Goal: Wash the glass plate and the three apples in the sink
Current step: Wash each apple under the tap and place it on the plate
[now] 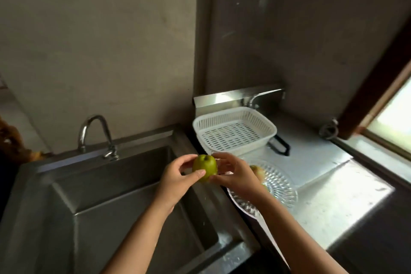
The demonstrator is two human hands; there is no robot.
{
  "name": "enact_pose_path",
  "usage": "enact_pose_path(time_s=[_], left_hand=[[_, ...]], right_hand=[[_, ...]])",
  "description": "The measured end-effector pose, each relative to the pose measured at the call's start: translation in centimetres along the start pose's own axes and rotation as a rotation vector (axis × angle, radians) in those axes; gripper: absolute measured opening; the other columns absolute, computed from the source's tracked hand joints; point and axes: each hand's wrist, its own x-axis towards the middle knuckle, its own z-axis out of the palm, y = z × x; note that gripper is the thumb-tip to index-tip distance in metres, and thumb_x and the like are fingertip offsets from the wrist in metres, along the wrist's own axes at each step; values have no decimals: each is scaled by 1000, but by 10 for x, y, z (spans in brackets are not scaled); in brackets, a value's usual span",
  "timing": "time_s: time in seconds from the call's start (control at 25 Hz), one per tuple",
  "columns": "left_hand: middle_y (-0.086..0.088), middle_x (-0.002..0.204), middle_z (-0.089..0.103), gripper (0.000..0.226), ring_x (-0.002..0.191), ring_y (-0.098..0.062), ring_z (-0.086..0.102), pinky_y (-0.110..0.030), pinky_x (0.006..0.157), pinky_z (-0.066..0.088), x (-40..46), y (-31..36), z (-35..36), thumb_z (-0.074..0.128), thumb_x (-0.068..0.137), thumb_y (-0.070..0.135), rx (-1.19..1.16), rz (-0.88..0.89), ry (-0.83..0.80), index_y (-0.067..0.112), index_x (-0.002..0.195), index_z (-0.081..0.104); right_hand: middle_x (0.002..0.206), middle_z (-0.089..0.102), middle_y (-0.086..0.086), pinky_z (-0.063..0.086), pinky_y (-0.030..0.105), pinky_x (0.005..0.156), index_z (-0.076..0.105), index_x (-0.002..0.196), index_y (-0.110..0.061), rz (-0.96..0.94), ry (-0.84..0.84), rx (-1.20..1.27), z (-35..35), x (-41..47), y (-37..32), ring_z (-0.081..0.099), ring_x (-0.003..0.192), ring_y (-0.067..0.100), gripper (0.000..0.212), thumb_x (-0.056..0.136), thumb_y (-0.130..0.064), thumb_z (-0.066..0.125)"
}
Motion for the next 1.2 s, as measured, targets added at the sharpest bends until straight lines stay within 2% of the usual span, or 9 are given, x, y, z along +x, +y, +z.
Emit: enact_pose_path(time_s=[0.12, 0.32, 0.4, 0.56, 0.64, 0.84, 0.92, 1.08, 1.2], left_hand=[[8, 101, 67, 33, 102, -14, 63, -22, 84, 48, -8, 1, 39, 76, 69, 12, -17, 27, -49, 35, 89, 63], [9, 110, 65, 34, 108, -10, 59, -29, 92, 49, -10, 3, 91, 76, 69, 21, -37, 26, -119, 38, 95, 62], [9, 114, 61, 36, 111, -8, 56, -23, 89, 47, -10, -2, 112, 76, 69, 23, -24, 15, -102, 38, 98, 61], [1, 121, 56, 41, 109, -10, 54, -13, 80, 44, -13, -27, 157, 75, 71, 21, 10, -39, -28, 36, 106, 59], [1, 121, 55, 42, 109, -10, 53, -12, 80, 43, -7, -42, 184, 75, 71, 19, 18, -84, 8, 35, 106, 58], [2, 118, 57, 45, 107, -12, 52, -9, 73, 37, 23, -75, 268, 75, 70, 8, -29, -193, 238, 22, 111, 61], [-4, 112, 60, 45, 103, -17, 56, -14, 77, 41, 35, -86, 296, 74, 70, 3, -66, -237, 357, 15, 111, 61], [3, 100, 63, 44, 100, -15, 58, -8, 78, 44, 44, -93, 333, 74, 69, 1, 38, -285, 519, 14, 110, 63], [1, 106, 66, 45, 104, -15, 61, -25, 92, 48, 50, -96, 344, 73, 69, 4, 161, -285, 624, 12, 113, 64]], right_hand=[[86, 67, -8, 52, 14, 69, 62, 103, -25, 29, 54, -51, -33, -27, 4, 66, 73, -2, 45, 63, -17, 82], [92, 67, -5, 57, 24, 75, 62, 107, -26, 55, 87, -124, -83, -49, 18, 66, 81, 4, 47, 64, -19, 80], [95, 67, -3, 57, 25, 75, 61, 103, -32, 43, 65, -144, -100, -50, 30, 66, 85, 9, 44, 66, -17, 79], [96, 66, -11, 55, 17, 70, 57, 99, -42, 29, -24, -202, -127, -45, 71, 65, 83, -1, 44, 67, -22, 79], [98, 68, -9, 56, 21, 73, 58, 101, -39, 45, -79, -224, -143, -39, 101, 66, 85, 2, 43, 66, -26, 79], [92, 71, -10, 51, 13, 72, 59, 95, -43, 9, -193, -210, -193, 2, 179, 67, 83, 3, 46, 63, -20, 81], [94, 71, -7, 52, 14, 75, 61, 99, -36, -20, -270, -200, -209, 21, 203, 67, 83, 6, 44, 65, -18, 81], [96, 70, -5, 51, 11, 73, 63, 107, -20, -6, -400, -170, -226, 41, 237, 67, 84, 6, 46, 65, -14, 80], [94, 70, -9, 50, 9, 71, 62, 106, -23, -14, -464, -152, -227, 53, 248, 66, 83, 2, 45, 66, -17, 80]])
